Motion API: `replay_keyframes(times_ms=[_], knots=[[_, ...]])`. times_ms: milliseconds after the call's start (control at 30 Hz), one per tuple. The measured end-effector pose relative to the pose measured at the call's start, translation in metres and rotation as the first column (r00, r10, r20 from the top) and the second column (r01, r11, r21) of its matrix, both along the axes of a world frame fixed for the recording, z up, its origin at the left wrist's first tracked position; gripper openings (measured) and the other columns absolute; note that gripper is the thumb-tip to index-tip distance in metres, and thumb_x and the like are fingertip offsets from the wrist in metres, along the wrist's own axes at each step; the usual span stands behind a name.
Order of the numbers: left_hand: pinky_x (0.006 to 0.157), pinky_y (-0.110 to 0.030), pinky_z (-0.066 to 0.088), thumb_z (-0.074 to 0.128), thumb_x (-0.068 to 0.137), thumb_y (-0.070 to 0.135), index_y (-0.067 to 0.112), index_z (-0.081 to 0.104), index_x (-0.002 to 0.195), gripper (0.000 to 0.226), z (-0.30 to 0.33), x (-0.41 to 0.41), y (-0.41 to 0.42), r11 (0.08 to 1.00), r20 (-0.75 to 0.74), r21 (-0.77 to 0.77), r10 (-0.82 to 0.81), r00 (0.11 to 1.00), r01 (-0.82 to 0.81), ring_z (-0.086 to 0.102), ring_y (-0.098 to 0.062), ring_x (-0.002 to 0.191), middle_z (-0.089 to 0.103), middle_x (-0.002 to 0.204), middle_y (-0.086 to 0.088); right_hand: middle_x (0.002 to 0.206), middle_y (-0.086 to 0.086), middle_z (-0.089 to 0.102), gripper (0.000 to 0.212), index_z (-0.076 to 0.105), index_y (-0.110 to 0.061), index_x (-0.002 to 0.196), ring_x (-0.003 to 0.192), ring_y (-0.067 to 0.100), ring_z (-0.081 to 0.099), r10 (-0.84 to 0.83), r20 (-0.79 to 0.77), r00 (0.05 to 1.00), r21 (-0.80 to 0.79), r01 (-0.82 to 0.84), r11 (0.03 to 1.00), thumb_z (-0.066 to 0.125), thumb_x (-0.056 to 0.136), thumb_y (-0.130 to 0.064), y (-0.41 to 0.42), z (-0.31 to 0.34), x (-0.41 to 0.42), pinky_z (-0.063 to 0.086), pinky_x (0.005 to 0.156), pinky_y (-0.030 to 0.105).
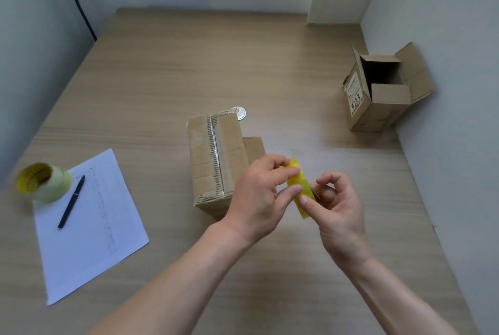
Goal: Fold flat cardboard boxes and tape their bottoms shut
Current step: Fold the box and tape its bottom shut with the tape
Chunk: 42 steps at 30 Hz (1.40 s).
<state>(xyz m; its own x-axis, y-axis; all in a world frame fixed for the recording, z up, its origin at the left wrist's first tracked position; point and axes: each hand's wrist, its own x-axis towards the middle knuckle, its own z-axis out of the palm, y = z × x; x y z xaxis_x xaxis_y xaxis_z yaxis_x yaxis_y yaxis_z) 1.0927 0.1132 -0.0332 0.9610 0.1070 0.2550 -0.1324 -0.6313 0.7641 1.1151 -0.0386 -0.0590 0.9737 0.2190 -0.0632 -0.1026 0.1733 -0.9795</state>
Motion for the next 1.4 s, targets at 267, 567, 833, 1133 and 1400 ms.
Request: replay_keyframes(times_ms=[267,567,833,1133,1400], knots=[[0.080,-0.033,0.051,0.073,0.082,0.010,0.007,0.076,0.087,0.007,-0.001,-0.007,-0.009,0.986,0.047,-0.076,0.151,0.987,-0.147,0.064,-0.020,0.091,0.066,0.097,-0.005,0.069,-0.002,0.064,0.037,0.055,-0.035,0.088,0.063,0.015,0.056,0.010,0.043,0.999,-0.041,-0.008,0.999,0.073,0.070,-0.008,0.004,-0.003,-0.008,0.048,0.060,0.025],[0.074,-0.044,0.046,0.055,0.090,0.006,0.003,0.057,0.082,0.009,-0.005,-0.013,-0.022,0.999,0.028,-0.029,0.031,0.999,-0.030,0.055,-0.026,0.083,0.055,0.092,-0.010,0.069,0.020,0.060,0.029,0.061,-0.037,0.095,0.062,0.019,0.052,0.003,0.068,0.998,-0.154,0.008,0.988,0.072,0.075,-0.020,0.006,0.003,-0.009,0.044,0.055,0.030],[0.082,-0.035,0.049,0.065,0.088,0.009,0.016,0.059,0.072,0.019,0.003,-0.007,-0.023,0.951,-0.179,-0.283,0.076,0.981,-0.125,0.056,-0.017,0.086,0.056,0.097,-0.004,0.066,-0.004,0.058,0.022,0.063,-0.026,0.075,0.062,0.009,0.049,0.082,0.168,0.982,-0.283,-0.032,0.959,0.063,0.084,-0.046,0.001,-0.005,-0.007,0.042,0.054,0.021],[0.113,-0.047,0.032,0.069,0.085,0.036,0.016,0.052,0.139,0.060,-0.047,-0.049,0.042,0.797,-0.018,0.042,0.603,0.797,-0.602,0.034,-0.031,0.140,0.038,0.147,-0.012,0.058,0.003,0.053,0.023,0.046,-0.015,0.067,0.059,0.025,0.051,0.022,0.300,0.954,-0.717,0.210,0.665,0.062,0.075,-0.031,-0.010,-0.024,0.025,0.040,0.054,0.038],[0.087,-0.048,0.053,0.065,0.072,0.068,0.027,0.053,0.139,0.080,-0.082,-0.042,0.096,0.931,-0.187,0.307,0.262,0.947,-0.197,0.041,-0.032,0.137,0.021,0.159,-0.013,0.104,0.011,0.069,0.045,0.048,-0.021,0.124,0.093,0.038,0.064,0.398,0.091,0.913,-0.986,0.027,0.162,0.071,0.085,-0.025,-0.043,-0.072,0.050,0.044,0.071,0.037]])
